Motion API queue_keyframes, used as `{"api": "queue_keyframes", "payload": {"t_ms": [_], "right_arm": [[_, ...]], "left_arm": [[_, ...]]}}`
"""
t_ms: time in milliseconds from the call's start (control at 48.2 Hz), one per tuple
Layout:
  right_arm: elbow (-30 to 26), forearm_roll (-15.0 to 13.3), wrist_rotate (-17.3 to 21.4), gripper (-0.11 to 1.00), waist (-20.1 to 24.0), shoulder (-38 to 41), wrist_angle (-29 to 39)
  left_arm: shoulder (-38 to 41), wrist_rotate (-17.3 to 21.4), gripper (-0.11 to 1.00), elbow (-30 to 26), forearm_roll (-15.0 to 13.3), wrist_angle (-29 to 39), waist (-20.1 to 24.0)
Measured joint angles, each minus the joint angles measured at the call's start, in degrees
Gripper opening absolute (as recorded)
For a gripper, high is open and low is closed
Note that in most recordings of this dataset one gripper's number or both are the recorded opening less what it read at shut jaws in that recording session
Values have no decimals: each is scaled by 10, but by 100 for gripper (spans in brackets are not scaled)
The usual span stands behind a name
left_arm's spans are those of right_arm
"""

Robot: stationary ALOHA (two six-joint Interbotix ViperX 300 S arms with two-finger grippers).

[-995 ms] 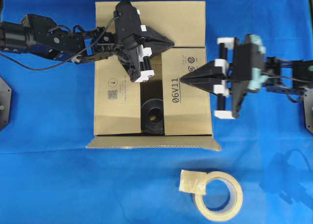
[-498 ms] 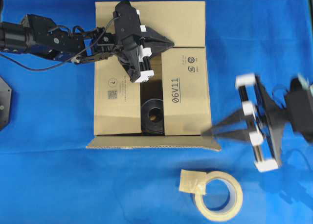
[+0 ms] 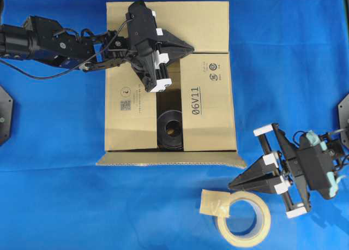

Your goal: Close the cardboard box.

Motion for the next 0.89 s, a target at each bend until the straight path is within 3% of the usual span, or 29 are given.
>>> {"api": "queue_keyframes", "payload": {"t_ms": [311,726,892], "right_arm": [[5,1,-4,0,-6,3,-25],[10,3,0,0,-158,-4,-4],[9,18,0,0,-185,18,15]], "left_arm": [[-1,0,0,0,0,0,1],[-1,-1,0,0,0,0,-3],[0,-2,0,0,0,2,-4]]}}
